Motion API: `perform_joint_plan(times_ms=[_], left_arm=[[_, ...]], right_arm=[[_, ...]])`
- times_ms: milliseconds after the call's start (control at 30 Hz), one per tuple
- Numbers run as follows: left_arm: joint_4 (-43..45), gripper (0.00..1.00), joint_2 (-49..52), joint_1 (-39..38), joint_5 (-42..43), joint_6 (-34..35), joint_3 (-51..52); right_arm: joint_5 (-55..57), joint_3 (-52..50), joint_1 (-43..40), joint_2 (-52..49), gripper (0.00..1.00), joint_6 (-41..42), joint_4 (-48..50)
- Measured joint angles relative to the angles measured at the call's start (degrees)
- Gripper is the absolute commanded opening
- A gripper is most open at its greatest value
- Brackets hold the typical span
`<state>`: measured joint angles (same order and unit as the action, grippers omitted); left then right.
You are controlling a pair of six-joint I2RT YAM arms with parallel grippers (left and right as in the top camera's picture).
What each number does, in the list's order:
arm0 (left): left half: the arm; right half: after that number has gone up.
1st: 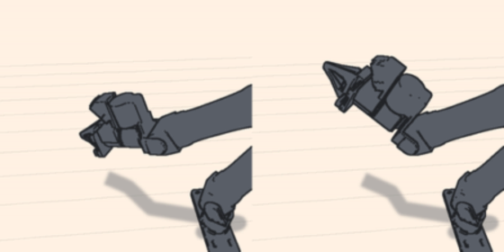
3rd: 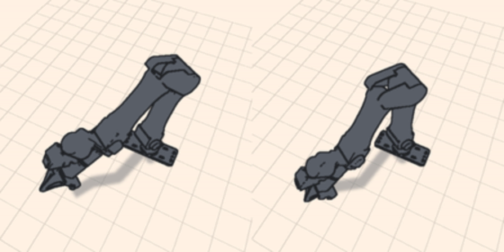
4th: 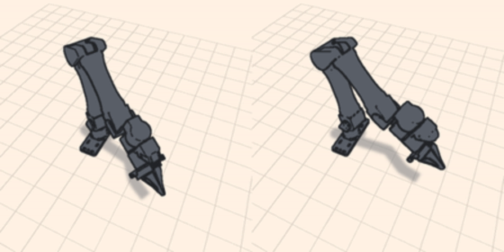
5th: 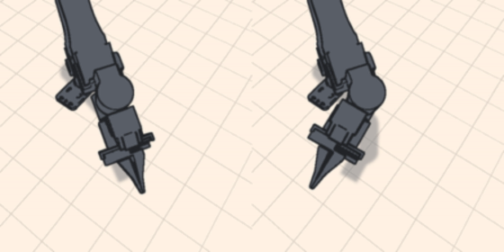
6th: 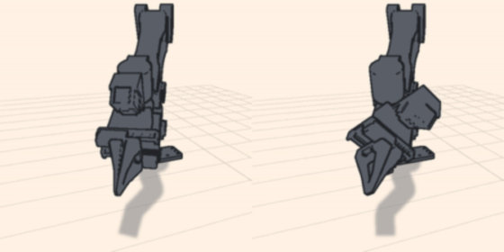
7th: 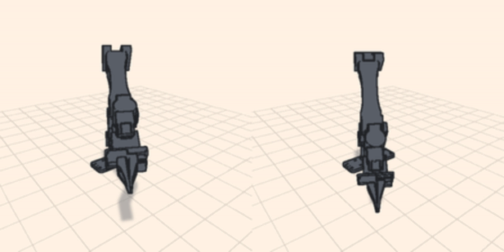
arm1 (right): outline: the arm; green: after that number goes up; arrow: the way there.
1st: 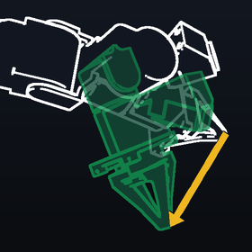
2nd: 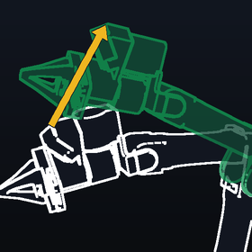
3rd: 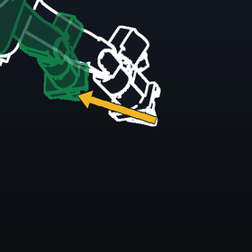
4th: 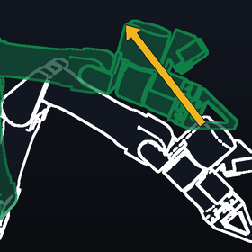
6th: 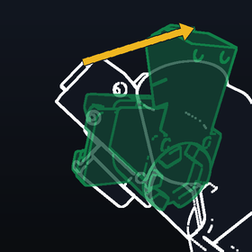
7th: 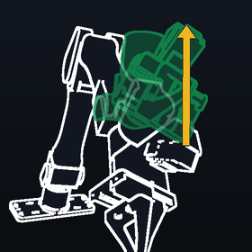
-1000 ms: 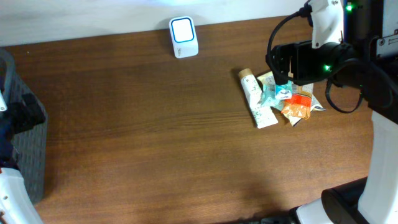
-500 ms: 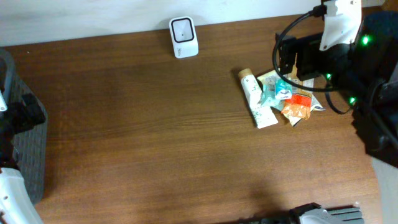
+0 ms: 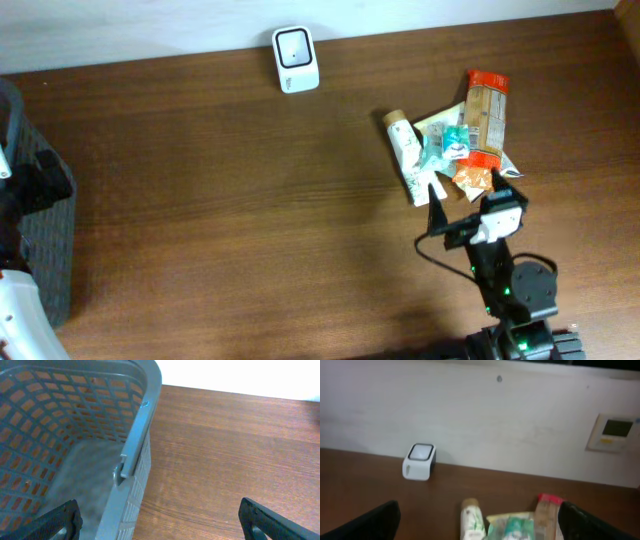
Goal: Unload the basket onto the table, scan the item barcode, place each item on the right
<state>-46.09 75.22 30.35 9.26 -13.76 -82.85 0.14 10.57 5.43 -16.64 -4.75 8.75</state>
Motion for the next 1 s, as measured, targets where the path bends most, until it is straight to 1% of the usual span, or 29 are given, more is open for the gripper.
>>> perform_joint_plan(times_ms=[100, 267, 333, 467, 500, 1000], left_arm=[[-0.02, 0.99, 0.0, 0.0, 0.0, 0.0, 0.0], [-0.04, 0.99, 0.0, 0.0, -0.02, 0.0, 0.0], [-0.04, 0.99, 0.0, 0.0, -0.02, 0.02, 0.0], [0.0, 0.99, 0.0, 0.0, -0.04, 0.0, 0.0], [-0.02, 0.99, 0.0, 0.0, 0.0, 0.02, 0.0], [-0.02, 0.99, 0.0, 0.0, -0.02, 0.0, 0.0]], right_arm=[[0.0, -4.04, 0.0, 4.5, 0.99, 0.02, 0.22], [0.0, -8.92, 0.0, 8.55, 0.99, 0.0, -0.33], [-0.02, -9.44, 0.0, 10.21, 0.99, 0.0, -3.37], [-0.02, -9.73, 0.0, 14.34, 0.99, 0.02, -12.46], [0.0, -9.84, 0.0, 15.74, 0.99, 0.02, -13.09], [0.0, -9.84, 0.0, 15.85, 0.99, -0.02, -13.11]])
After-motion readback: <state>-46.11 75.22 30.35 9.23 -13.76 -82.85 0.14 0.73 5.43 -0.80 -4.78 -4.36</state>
